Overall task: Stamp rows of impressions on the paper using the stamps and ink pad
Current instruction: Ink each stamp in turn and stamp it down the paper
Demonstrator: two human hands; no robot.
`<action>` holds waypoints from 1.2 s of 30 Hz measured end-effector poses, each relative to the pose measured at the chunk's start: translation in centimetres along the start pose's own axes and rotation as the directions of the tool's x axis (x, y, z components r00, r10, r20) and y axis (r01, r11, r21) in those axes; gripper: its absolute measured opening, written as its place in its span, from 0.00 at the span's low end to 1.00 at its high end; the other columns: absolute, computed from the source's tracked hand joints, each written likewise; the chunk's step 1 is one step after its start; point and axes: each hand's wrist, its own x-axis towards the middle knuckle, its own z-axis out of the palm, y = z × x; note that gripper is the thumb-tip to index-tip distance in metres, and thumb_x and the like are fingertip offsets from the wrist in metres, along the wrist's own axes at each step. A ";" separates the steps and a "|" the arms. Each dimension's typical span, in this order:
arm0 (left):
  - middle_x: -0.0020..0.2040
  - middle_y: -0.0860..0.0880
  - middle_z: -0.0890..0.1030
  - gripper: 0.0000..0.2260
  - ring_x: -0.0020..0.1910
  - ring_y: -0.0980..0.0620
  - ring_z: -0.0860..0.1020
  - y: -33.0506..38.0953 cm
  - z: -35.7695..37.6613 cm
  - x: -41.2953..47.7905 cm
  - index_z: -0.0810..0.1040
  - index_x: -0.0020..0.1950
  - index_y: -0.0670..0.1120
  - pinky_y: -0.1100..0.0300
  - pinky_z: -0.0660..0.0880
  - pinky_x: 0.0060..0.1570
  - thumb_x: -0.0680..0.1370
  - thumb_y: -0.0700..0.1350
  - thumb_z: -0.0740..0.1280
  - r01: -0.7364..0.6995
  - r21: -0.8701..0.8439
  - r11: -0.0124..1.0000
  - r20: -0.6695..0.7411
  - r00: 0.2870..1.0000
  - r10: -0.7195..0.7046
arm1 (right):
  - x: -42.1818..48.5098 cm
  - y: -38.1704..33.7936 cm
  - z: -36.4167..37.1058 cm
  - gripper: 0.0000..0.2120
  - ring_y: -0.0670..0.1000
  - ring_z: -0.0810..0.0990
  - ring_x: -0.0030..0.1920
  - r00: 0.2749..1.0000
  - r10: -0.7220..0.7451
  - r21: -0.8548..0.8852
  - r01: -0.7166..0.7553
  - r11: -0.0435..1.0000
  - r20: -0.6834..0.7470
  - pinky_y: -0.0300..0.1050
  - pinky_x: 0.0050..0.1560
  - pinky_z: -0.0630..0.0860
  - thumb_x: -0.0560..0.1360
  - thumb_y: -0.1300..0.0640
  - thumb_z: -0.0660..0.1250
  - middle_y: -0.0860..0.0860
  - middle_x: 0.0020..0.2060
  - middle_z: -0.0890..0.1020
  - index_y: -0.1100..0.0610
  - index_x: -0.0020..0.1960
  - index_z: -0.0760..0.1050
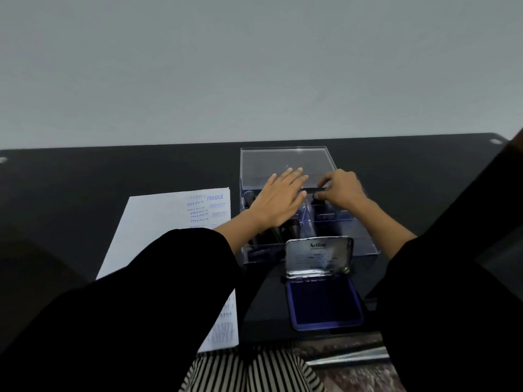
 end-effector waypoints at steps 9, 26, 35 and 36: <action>0.77 0.48 0.57 0.20 0.77 0.51 0.51 -1.7 -2.9 -1.0 0.59 0.75 0.45 0.52 0.47 0.74 0.83 0.47 0.50 0.022 0.016 1.000 -0.049 0.999 -0.021 | -0.3 -4.2 -1.8 0.08 0.54 0.80 0.52 0.983 -0.158 0.024 0.160 0.987 -0.091 0.46 0.56 0.75 0.74 0.62 0.67 0.56 0.51 0.82 0.61 0.51 0.80; 0.78 0.48 0.54 0.22 0.77 0.50 0.48 -5.3 -1.9 -3.5 0.53 0.77 0.46 0.51 0.48 0.74 0.83 0.49 0.49 0.179 0.025 0.983 0.015 0.984 -0.180 | -0.4 -7.0 3.8 0.14 0.58 0.80 0.52 0.985 -0.165 -0.496 0.164 0.853 0.042 0.46 0.45 0.72 0.75 0.51 0.67 0.57 0.50 0.81 0.61 0.53 0.76; 0.78 0.48 0.51 0.23 0.77 0.51 0.46 -4.3 -2.4 -4.5 0.51 0.77 0.45 0.50 0.45 0.74 0.83 0.50 0.48 0.170 0.045 0.984 0.032 0.985 -0.171 | -1.0 -6.9 3.1 0.13 0.56 0.81 0.47 0.991 -0.112 -0.341 0.081 0.937 -0.072 0.43 0.38 0.70 0.73 0.49 0.69 0.55 0.44 0.83 0.58 0.51 0.79; 0.78 0.49 0.51 0.23 0.77 0.51 0.46 -3.9 -2.5 -5.0 0.52 0.77 0.45 0.51 0.45 0.75 0.83 0.50 0.48 0.158 0.040 0.987 0.029 0.987 -0.160 | -1.3 -6.9 2.8 0.13 0.56 0.81 0.47 0.988 -0.116 -0.297 0.082 0.951 -0.099 0.43 0.38 0.70 0.73 0.49 0.69 0.55 0.45 0.83 0.58 0.51 0.79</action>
